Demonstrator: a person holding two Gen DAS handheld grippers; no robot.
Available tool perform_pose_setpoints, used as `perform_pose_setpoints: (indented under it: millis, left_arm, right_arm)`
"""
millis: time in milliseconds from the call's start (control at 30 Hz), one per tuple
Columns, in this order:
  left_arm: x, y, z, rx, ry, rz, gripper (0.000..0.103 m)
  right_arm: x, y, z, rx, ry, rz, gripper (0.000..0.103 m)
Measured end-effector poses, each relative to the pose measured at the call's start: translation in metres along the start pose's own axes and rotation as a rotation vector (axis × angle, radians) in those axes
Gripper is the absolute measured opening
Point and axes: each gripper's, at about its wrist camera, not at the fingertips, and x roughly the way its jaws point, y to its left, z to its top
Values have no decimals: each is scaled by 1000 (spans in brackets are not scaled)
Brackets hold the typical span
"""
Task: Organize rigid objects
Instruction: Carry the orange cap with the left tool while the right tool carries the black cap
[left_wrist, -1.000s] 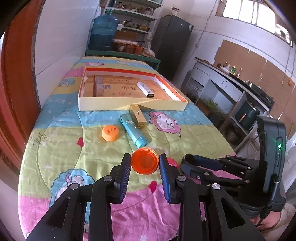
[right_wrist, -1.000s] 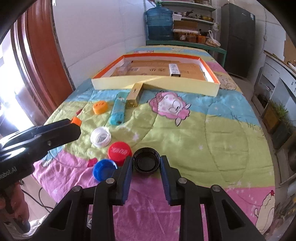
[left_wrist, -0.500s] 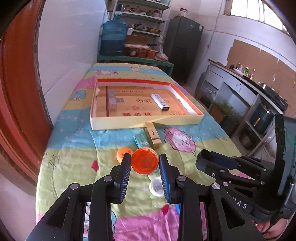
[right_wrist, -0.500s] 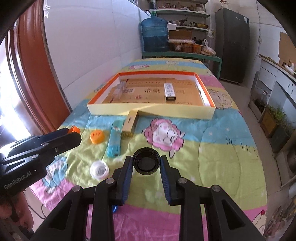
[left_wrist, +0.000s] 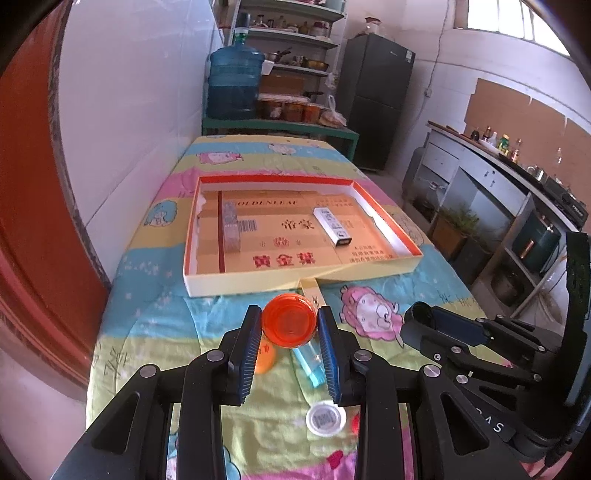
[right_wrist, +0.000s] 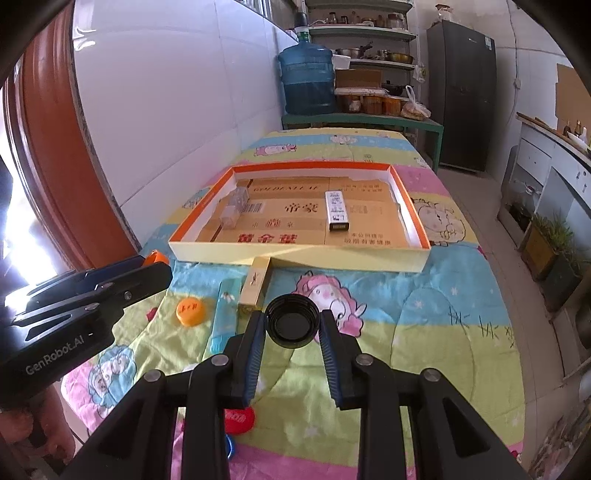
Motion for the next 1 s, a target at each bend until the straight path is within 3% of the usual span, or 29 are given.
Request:
perform_pose_setpoints:
  millis: [1000]
  left_arm:
    - [44,-5,59,3,-19,27,32]
  right_arm:
    - [33,-27,48,39,-30,7,30]
